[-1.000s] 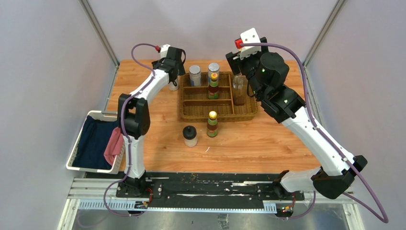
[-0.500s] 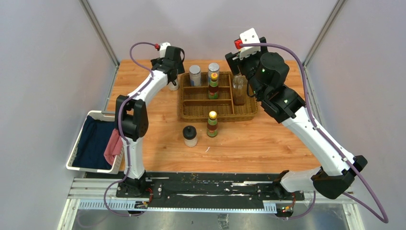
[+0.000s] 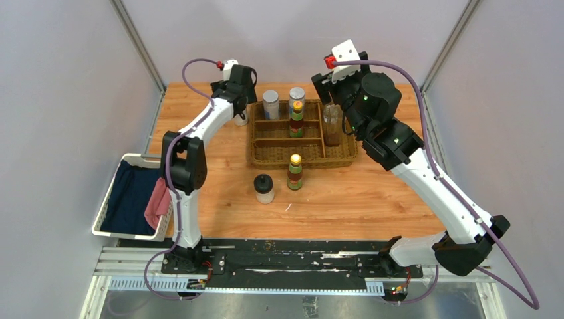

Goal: Organize the condiment bottles
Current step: Pick up the bottle from the center of the board.

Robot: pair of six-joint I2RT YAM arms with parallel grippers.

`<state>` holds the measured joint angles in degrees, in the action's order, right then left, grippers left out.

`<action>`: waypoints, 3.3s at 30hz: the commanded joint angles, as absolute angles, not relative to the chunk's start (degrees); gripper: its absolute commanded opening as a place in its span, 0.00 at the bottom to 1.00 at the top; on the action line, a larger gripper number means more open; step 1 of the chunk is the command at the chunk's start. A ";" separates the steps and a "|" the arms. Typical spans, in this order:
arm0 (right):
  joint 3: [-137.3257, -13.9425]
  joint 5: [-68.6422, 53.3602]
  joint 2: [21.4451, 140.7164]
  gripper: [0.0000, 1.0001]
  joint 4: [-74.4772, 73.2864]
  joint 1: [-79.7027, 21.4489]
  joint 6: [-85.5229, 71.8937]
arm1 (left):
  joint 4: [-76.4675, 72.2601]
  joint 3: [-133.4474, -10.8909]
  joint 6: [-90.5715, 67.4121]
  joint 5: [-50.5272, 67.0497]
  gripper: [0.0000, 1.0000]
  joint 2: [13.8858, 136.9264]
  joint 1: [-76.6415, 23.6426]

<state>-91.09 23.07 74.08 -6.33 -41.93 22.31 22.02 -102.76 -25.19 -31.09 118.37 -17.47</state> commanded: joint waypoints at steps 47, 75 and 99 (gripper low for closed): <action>-88.91 22.41 76.25 0.77 -2.19 -41.33 22.79 | 16.23 -103.75 -23.60 -27.87 0.89 125.68 -15.82; -88.03 21.71 76.00 0.77 -2.22 -41.40 21.78 | 15.38 -98.88 -25.67 -31.68 0.00 119.85 -15.91; -89.73 23.33 79.45 0.77 -2.71 -40.99 21.71 | 12.79 -94.98 -23.33 -36.17 0.00 111.36 -16.90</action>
